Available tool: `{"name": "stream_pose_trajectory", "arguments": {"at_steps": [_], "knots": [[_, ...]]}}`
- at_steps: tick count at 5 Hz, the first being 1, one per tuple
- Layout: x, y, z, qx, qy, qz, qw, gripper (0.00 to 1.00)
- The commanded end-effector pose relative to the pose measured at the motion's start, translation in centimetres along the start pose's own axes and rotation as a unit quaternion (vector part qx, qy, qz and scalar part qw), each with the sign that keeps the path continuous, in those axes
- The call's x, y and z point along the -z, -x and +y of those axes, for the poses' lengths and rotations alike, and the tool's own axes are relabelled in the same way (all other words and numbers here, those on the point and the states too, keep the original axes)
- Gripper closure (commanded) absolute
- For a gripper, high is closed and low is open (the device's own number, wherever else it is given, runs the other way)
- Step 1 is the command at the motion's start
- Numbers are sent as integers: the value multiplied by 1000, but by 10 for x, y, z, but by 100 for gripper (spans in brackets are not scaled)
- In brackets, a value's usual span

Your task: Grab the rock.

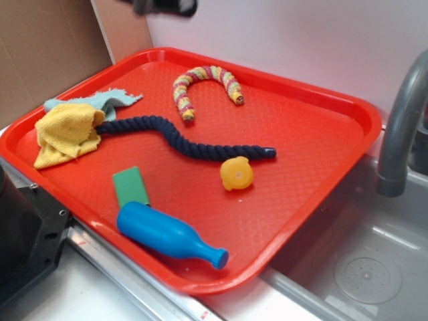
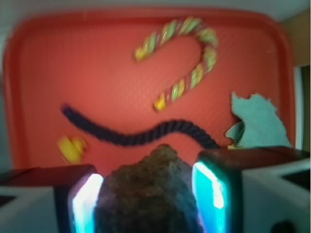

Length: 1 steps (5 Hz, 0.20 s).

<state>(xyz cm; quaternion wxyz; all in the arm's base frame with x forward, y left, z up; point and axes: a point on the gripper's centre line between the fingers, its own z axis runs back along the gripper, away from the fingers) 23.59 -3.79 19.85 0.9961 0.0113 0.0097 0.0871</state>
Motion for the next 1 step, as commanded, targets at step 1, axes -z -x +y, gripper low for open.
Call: {"name": "stream_pose_trajectory", "arguments": {"at_steps": [1], "knots": [[-30,11,-20,9,-26,-62,998,100]]}}
